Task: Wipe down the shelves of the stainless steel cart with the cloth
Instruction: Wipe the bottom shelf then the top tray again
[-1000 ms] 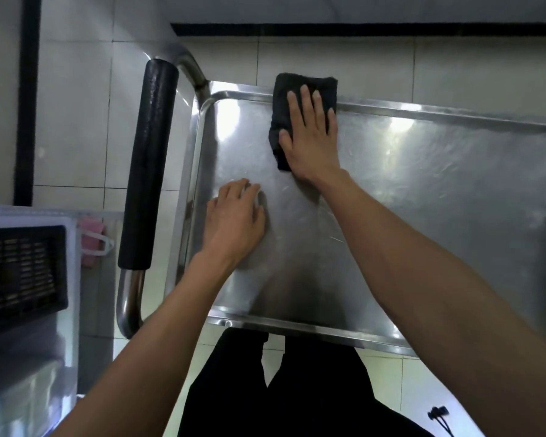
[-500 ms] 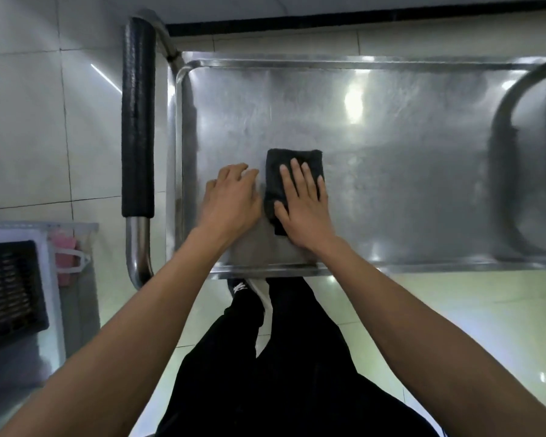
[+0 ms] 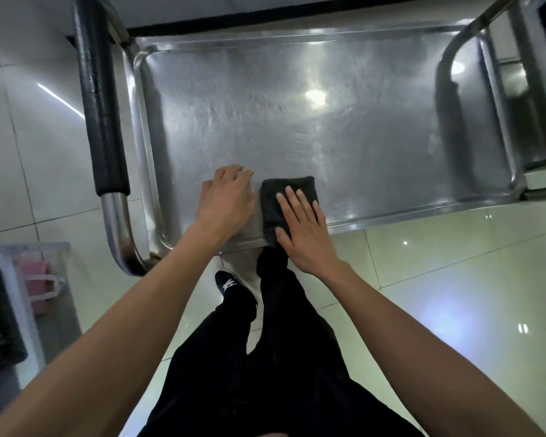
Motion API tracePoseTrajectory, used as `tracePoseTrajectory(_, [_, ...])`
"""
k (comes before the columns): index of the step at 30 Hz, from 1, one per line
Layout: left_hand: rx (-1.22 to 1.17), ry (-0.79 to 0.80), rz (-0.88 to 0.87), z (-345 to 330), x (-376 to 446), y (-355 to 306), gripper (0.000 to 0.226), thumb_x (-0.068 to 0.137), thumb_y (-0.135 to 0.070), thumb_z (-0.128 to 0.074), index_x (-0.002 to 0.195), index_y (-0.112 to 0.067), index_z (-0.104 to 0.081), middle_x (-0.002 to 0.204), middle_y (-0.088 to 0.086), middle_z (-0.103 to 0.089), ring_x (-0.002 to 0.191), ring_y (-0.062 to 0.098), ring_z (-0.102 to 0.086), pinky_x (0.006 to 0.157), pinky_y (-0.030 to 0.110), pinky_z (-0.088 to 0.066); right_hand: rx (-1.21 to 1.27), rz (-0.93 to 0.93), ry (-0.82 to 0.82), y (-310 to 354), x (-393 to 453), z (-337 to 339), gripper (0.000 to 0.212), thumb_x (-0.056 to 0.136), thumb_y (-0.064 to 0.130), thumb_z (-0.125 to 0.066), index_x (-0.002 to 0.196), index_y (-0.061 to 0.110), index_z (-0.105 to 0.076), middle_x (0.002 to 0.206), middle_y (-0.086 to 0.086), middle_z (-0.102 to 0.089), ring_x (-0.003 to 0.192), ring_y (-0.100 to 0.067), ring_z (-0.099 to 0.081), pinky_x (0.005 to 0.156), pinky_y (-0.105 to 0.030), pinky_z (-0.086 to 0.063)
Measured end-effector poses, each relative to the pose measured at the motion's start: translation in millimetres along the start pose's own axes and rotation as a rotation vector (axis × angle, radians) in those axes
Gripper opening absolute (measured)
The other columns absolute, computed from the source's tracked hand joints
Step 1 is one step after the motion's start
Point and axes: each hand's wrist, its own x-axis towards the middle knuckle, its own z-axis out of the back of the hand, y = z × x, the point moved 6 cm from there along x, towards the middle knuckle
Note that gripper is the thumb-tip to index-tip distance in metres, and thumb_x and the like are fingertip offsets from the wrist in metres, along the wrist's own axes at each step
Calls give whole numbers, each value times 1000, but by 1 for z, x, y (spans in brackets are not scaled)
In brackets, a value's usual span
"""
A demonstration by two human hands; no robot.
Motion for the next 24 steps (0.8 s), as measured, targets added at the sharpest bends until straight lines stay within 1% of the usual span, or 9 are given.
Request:
tracePoseTrajectory(4, [-28, -14, 21, 4, 11, 0, 48, 97, -23, -49, 145, -16, -47, 153, 7, -42, 143, 29, -32, 110, 54, -35, 26, -34, -13, -4, 9, 0, 61, 106, 51, -17, 160, 30, 3, 168, 8, 10, 152, -9, 16, 125, -43, 3])
tracePoseTrajectory(7, [-34, -21, 42, 8, 23, 0, 48, 98, -24, -49, 145, -16, -46, 154, 7, -41, 143, 29, -32, 112, 54, -34, 14, -41, -29, -10, 33, 6, 62, 107, 51, -18, 160, 29, 4, 168, 6, 11, 153, -12, 17, 125, -44, 4])
tracePoseTrajectory(11, [-31, -24, 91, 12, 45, 2, 49, 99, -28, -49, 146, -17, -45, 154, 6, -40, 143, 27, -31, 112, 52, -33, -19, -5, -35, -22, 83, 23, 63, 107, 50, -20, 160, 26, 3, 168, 2, 10, 154, -15, 13, 125, -46, 4])
tracePoseTrajectory(14, [-24, -27, 120, 14, 66, 2, 48, 98, -29, -48, 145, -17, -46, 153, 6, -42, 141, 28, -34, 109, 51, -36, -16, 45, -37, -30, 124, 38, 63, 107, 49, -21, 161, 26, 2, 168, 2, 8, 154, -16, 12, 124, -46, 4])
tracePoseTrajectory(18, [-25, -78, 157, 22, 93, -1, 44, 101, -34, -43, 141, -18, -51, 148, 6, -47, 137, 27, -39, 106, 50, -40, -37, 78, -49, -38, 183, 61, 63, 105, 49, -19, 161, 26, -1, 169, 0, 4, 155, -18, 6, 124, -47, 1])
tracePoseTrajectory(24, [42, -114, 213, 32, 122, -2, 39, 101, -30, -42, 136, -17, -55, 142, 3, -51, 135, 25, -41, 104, 46, -40, -33, 106, -53, -40, 269, 92, 63, 105, 50, -17, 161, 25, -1, 169, -1, 3, 155, -19, 5, 124, -48, 1])
